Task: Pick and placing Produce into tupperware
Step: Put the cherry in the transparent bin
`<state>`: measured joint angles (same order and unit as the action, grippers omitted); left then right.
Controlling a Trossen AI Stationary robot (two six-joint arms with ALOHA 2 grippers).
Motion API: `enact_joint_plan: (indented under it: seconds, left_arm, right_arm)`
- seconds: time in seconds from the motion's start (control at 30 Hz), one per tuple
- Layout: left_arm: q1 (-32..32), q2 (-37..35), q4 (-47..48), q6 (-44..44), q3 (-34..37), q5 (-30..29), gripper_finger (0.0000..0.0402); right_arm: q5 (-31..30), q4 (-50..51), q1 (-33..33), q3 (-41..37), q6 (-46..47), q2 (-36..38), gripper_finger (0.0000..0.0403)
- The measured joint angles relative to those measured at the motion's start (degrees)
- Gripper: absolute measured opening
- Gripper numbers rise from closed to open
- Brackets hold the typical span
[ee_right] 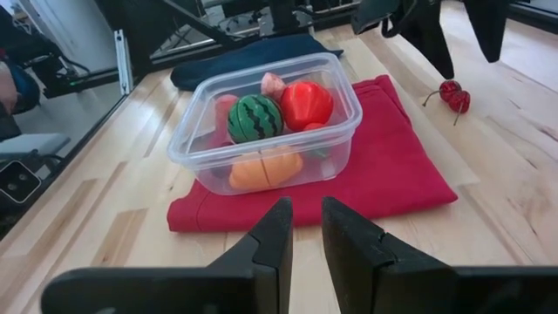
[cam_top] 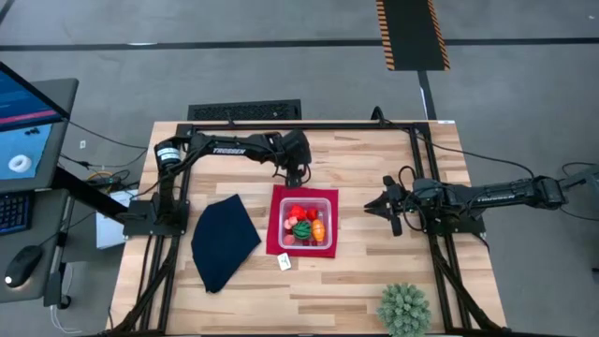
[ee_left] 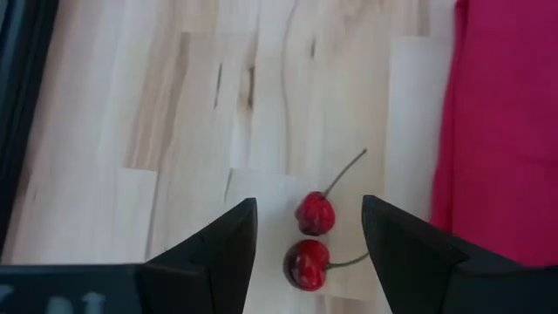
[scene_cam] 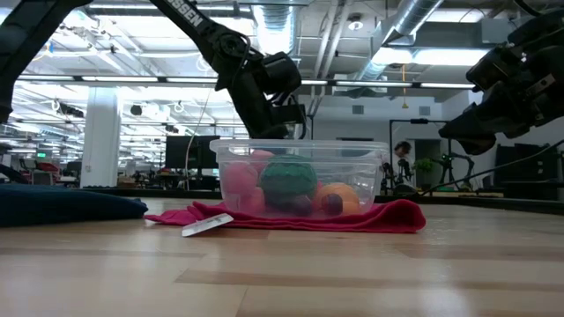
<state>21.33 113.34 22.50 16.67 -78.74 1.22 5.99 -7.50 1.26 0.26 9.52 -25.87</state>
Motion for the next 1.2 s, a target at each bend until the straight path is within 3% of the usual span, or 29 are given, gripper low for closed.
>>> enact_joint_plan:
  seconds: [0.2,0.37,0.53,1.07,1.2]
  left_arm:
    - [-0.3,0.0,-0.5,-0.1,0.0,-0.5,0.0199]
    - [-0.4,0.0,-1.1,1.0,0.0,5.1,0.0199]
    - [-1.5,1.5,-3.8,-3.1,-0.2,-2.8,0.0199]
    - [-2.3,2.3,-2.1,1.3,0.0,-4.8,0.0199]
    - [-2.4,2.3,2.4,2.0,-0.7,-4.5,0.0199]
  right_arm:
    - [0.0,0.0,0.0,0.0,0.0,0.0,0.0088]
    - [0.0,0.0,0.0,0.0,0.0,0.0,0.0088]
    - [0.0,0.0,0.0,0.0,0.0,0.0,0.0088]
    - [0.0,-0.1,0.0,0.0,0.0,0.0,0.0088]
    - [0.0,-0.2,0.0,0.0,0.0,0.0,0.0088]
